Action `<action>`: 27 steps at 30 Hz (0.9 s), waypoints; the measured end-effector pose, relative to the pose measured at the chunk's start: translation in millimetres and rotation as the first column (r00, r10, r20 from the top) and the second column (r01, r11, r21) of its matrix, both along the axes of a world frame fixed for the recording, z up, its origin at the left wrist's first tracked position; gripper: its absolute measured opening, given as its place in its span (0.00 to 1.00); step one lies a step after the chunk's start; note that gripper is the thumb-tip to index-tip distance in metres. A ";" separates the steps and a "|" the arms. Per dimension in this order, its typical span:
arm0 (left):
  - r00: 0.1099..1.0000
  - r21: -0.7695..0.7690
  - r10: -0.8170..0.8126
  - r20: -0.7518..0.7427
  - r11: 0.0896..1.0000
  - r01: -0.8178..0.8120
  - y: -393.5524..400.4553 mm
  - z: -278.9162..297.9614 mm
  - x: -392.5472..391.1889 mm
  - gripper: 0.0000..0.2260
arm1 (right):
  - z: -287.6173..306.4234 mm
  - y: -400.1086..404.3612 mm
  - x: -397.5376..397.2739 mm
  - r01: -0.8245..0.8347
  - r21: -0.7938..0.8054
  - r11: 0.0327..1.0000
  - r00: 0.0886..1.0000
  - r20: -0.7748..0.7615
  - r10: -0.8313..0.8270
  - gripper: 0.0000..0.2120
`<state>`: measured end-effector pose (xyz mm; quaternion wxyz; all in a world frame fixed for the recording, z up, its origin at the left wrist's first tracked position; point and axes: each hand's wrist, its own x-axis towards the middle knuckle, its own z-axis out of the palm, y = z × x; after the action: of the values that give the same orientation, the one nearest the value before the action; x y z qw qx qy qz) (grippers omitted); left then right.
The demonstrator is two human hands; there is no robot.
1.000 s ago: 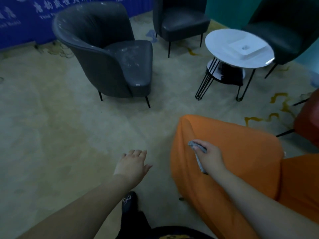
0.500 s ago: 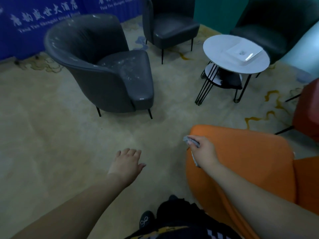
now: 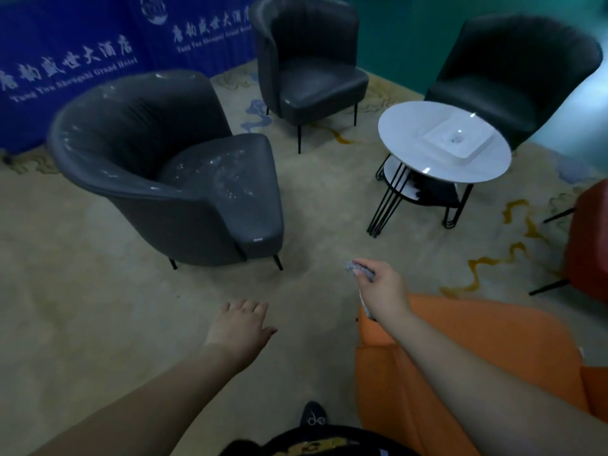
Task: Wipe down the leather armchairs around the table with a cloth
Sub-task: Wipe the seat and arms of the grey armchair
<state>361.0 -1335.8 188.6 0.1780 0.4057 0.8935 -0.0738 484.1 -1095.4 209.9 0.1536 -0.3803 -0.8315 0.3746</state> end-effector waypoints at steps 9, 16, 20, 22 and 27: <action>1.000 0.049 0.001 0.006 0.999 -0.001 50.5 -0.7 -90.5 0.28 | -14.8 45.0 -92.0 -0.032 -0.021 0.999 0.999 0.039 0.033 0.10; 0.999 0.065 -0.049 -0.005 0.997 0.049 100.1 -4.0 -197.6 0.27 | -8.4 84.5 -183.1 -0.032 0.024 0.999 0.998 0.052 0.030 0.10; 0.998 0.066 -0.065 -0.004 0.996 0.066 129.7 -3.6 -245.7 0.27 | -4.3 113.2 -224.3 -0.016 0.038 0.999 0.998 0.060 0.013 0.10; 0.996 0.064 -0.090 0.008 0.994 0.089 146.5 -3.9 -265.3 0.27 | -4.9 128.5 -238.9 -0.001 0.022 1.000 0.997 0.078 -0.001 0.10; 0.995 0.061 -0.088 0.037 0.994 0.086 199.6 -6.4 -309.1 0.27 | -7.9 183.2 -273.4 -0.014 0.019 1.000 0.995 0.103 0.012 0.10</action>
<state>51.8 -1136.1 182.2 0.1802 0.4507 0.8730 -0.0469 210.7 -912.1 202.0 0.1120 -0.3921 -0.8443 0.3476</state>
